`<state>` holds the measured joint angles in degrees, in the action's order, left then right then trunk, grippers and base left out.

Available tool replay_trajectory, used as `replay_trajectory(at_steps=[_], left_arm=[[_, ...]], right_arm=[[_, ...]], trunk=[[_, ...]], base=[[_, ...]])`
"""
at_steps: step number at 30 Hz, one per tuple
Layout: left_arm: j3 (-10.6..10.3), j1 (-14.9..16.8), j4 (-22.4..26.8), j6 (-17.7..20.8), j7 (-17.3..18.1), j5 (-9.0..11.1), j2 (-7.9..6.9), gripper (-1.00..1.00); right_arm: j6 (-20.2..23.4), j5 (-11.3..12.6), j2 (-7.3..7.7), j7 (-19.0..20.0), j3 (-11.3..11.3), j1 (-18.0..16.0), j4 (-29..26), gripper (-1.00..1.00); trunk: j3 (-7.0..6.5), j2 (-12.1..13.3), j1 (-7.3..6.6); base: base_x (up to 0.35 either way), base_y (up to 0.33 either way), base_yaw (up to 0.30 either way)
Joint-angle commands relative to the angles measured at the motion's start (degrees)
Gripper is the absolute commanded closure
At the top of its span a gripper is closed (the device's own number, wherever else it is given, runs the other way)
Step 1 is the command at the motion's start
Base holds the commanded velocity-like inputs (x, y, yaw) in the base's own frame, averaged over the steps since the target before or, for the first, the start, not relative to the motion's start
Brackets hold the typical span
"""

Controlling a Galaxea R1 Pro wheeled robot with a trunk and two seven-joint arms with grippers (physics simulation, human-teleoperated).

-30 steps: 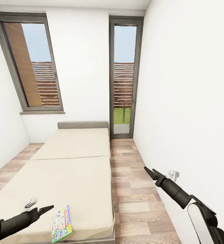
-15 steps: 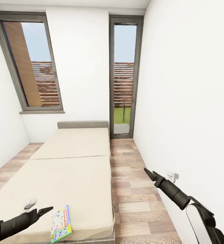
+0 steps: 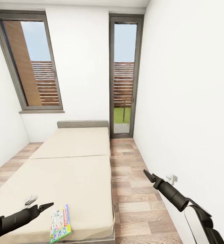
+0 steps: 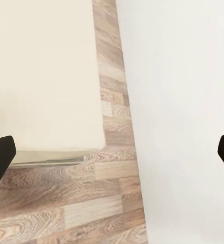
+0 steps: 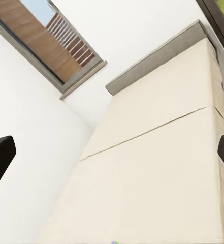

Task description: Put all the toys in the child's room - the three board games (two on the bed and one on the table), the two jigsaw puzzles on the table, and the tennis ball on the table - inside the toy box on the table in the child's room.

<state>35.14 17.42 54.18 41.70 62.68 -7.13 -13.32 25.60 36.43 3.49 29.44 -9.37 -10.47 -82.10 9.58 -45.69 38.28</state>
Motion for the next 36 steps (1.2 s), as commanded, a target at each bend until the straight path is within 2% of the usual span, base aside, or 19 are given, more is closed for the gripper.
replay_trajectory(at_steps=[1, 6, 11, 15, 36], left_arm=[[0.20, 0.10, 0.05, 0.45, 0.59, -0.55, 0.00, -1.00], [0.21, 0.14, 0.05, 1.59, 0.90, -0.56, -1.21, -1.00], [0.26, 0.15, 0.04, 5.38, 1.16, -0.41, -4.49, -1.00], [0.27, 0.15, 0.04, 7.46, 1.26, -0.36, -6.04, -1.00], [0.27, 0.15, 0.04, 8.84, 1.15, -0.48, -7.68, -1.00]], right_arm=[[0.51, 0.50, -0.13, -0.05, -0.09, -0.06, 0.14, -1.00], [0.51, 0.49, -0.47, -0.82, -0.11, -0.07, 0.56, -1.00], [0.51, 0.55, -0.56, -1.64, -0.12, -0.08, 0.70, -1.00], [0.51, 0.56, -0.58, -1.83, -0.12, -0.08, 0.84, -1.00], [0.63, 0.57, -0.59, -1.93, -0.30, 0.00, 1.59, -1.00]], trunk=[[0.28, -0.49, 0.24], [1.17, -2.50, 1.34], [2.07, -4.50, 2.44], [2.79, -6.11, 3.31], [6.56, -14.53, 7.93]], base=[[0.000, 0.000, 0.000], [0.000, 0.000, 0.000], [0.000, 0.000, 0.000], [0.000, 0.000, 0.000], [0.000, 0.000, 0.000]])
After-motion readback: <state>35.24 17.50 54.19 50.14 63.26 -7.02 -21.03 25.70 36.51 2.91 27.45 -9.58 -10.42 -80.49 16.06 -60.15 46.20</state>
